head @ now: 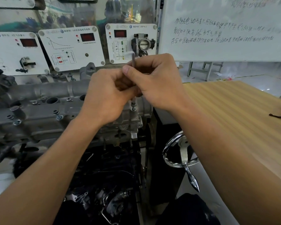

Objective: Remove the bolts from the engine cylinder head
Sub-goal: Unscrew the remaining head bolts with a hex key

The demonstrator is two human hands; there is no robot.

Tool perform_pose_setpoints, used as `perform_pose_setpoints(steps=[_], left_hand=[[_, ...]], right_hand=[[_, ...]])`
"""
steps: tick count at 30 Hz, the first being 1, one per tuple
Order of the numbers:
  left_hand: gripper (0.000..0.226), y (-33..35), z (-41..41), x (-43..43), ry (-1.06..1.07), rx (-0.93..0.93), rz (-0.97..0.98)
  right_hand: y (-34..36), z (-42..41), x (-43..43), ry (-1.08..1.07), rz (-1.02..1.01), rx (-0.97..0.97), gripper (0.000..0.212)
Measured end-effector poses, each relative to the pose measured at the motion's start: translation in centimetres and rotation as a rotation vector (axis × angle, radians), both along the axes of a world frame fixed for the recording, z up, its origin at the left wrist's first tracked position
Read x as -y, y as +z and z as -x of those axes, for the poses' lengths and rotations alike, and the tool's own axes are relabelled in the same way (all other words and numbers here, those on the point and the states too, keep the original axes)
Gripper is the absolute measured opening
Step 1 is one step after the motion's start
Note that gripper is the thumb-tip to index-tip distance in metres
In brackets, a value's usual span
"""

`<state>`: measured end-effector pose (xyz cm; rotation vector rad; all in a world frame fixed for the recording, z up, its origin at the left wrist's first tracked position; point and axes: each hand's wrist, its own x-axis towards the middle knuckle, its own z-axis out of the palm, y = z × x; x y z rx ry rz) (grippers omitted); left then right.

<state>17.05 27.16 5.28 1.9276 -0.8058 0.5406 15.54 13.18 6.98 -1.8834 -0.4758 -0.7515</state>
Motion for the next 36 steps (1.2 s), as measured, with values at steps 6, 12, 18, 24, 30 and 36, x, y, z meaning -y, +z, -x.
perform_pose_setpoints(steps=[6, 12, 18, 24, 30, 36], left_hand=[[0.024, -0.2, -0.9, -0.5, -0.082, -0.137, -0.121], [0.013, -0.3, -0.4, 0.3, 0.079, 0.036, 0.026], [0.025, -0.3, -1.1, -1.0, -0.227, -0.189, 0.006], [0.02, -0.8, -1.0, 0.2, 0.02, -0.019, 0.108], [0.024, -0.1, -1.8, -1.8, -0.242, -0.295, -0.084], [0.042, -0.8, -1.1, -0.4, 0.135, -0.029, -0.043]], right_hand=[[0.0, 0.0, 0.1, 0.004, 0.008, -0.005, 0.012], [0.0, -0.1, -0.3, 0.003, 0.035, -0.002, 0.011], [0.0, -0.3, 0.2, 0.012, 0.002, -0.002, 0.007], [0.0, 0.0, 0.1, 0.054, 0.056, -0.021, 0.018], [0.0, 0.1, 0.4, 0.02, 0.01, -0.019, 0.007], [0.1, -0.2, -0.1, -0.015, 0.006, 0.007, 0.028]])
